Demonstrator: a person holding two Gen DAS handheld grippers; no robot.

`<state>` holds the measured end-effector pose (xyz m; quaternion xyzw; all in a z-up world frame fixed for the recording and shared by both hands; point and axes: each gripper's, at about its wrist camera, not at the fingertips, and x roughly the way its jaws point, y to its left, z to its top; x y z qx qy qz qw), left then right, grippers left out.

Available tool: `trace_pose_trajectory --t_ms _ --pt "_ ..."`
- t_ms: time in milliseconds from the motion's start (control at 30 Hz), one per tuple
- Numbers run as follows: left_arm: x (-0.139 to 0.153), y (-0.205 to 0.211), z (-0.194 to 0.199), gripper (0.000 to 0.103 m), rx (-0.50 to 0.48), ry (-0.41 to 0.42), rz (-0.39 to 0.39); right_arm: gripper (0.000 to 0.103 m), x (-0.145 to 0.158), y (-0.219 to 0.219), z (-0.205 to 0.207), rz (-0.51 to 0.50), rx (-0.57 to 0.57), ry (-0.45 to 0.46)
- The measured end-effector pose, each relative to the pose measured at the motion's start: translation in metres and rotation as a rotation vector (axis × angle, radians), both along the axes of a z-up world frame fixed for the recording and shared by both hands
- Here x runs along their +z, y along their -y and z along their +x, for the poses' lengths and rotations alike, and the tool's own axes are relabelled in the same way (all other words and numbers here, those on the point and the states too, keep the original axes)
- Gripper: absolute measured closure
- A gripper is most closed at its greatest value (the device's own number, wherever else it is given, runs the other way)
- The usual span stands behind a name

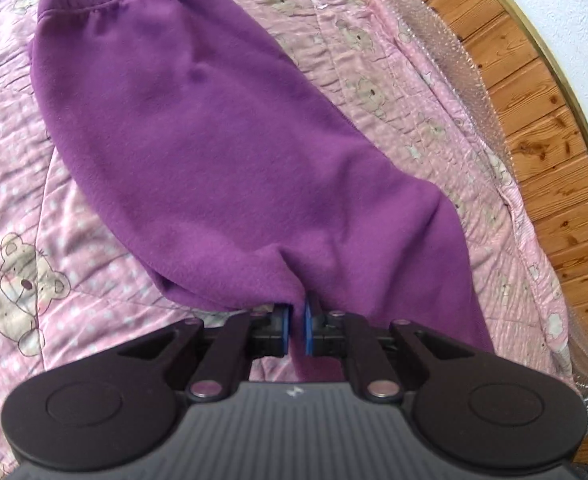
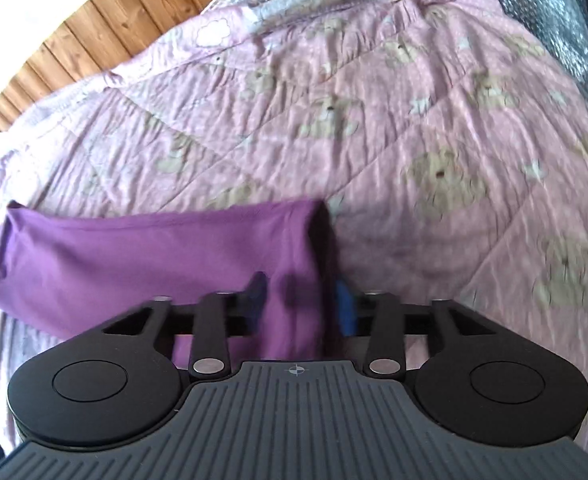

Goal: Fold clothes
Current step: 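Release the leg with the right gripper while the left gripper holds the cuff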

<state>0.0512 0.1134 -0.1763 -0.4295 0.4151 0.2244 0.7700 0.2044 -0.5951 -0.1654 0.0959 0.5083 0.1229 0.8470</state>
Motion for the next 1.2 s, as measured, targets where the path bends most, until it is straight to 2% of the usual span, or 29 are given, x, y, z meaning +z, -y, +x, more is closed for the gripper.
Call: trace_pose_trajectory --t_ms 33,67,100,133,200,233,300,333,400,500,733,833,867,933,967,1067,1200 --pt "-0.001 0.001 0.000 0.095 -0.004 -0.005 0.004 0.058 -0.001 0.002 0.005 0.016 -0.015 0.008" --pt "-0.003 0.001 -0.001 0.095 -0.009 -0.010 0.007 0.063 -0.004 0.003 0.011 0.046 -0.027 0.011" --pt "-0.004 0.002 -0.001 0.095 -0.013 -0.015 0.011 0.088 -0.007 0.004 0.016 0.077 -0.039 0.014" --pt "-0.006 0.002 -0.001 0.095 -0.018 -0.020 0.015 0.096 -0.011 0.003 0.020 0.028 -0.051 -0.002" --pt "-0.004 0.003 0.001 0.095 -0.032 -0.024 0.027 0.090 -0.021 -0.001 0.028 -0.071 -0.073 -0.036" --pt "-0.002 0.004 0.002 0.094 -0.042 -0.029 0.037 0.089 -0.023 -0.002 0.026 -0.087 -0.066 -0.018" --pt "0.002 0.006 0.003 0.092 -0.064 -0.039 0.061 0.064 -0.015 0.001 0.019 -0.089 -0.110 0.010" --pt "0.004 0.006 0.003 0.091 -0.071 -0.041 0.071 0.063 -0.005 0.006 0.009 -0.063 -0.144 0.044" --pt "0.006 0.008 0.000 0.088 -0.063 -0.041 0.074 0.067 0.015 0.016 -0.013 -0.010 -0.212 0.114" --pt "0.009 0.010 -0.004 0.086 -0.051 -0.041 0.080 0.067 0.022 0.021 -0.043 0.121 -0.218 0.094" --pt "0.016 0.016 -0.012 0.086 -0.024 -0.040 0.090 0.064 0.005 -0.006 -0.075 -0.048 -0.056 0.094" --pt "0.018 0.020 -0.008 0.086 -0.015 -0.043 0.093 0.053 0.005 -0.035 -0.070 -0.252 0.195 0.149" --pt "0.018 0.021 -0.006 0.085 -0.015 -0.046 0.096 0.056 0.005 -0.043 -0.070 -0.316 0.267 0.179" --pt "0.019 0.023 -0.002 0.084 -0.016 -0.056 0.105 0.097 0.001 -0.052 -0.067 -0.359 0.404 0.165" --pt "0.019 0.022 0.000 0.084 -0.017 -0.066 0.111 0.103 -0.002 -0.055 -0.066 -0.409 0.448 0.157" --pt "0.021 0.020 0.003 0.085 -0.020 -0.083 0.127 0.103 -0.013 -0.053 -0.074 -0.660 0.540 0.189" --pt "0.023 0.016 0.003 0.084 -0.041 -0.071 0.135 0.102 -0.019 -0.035 -0.080 -0.738 0.501 0.162"
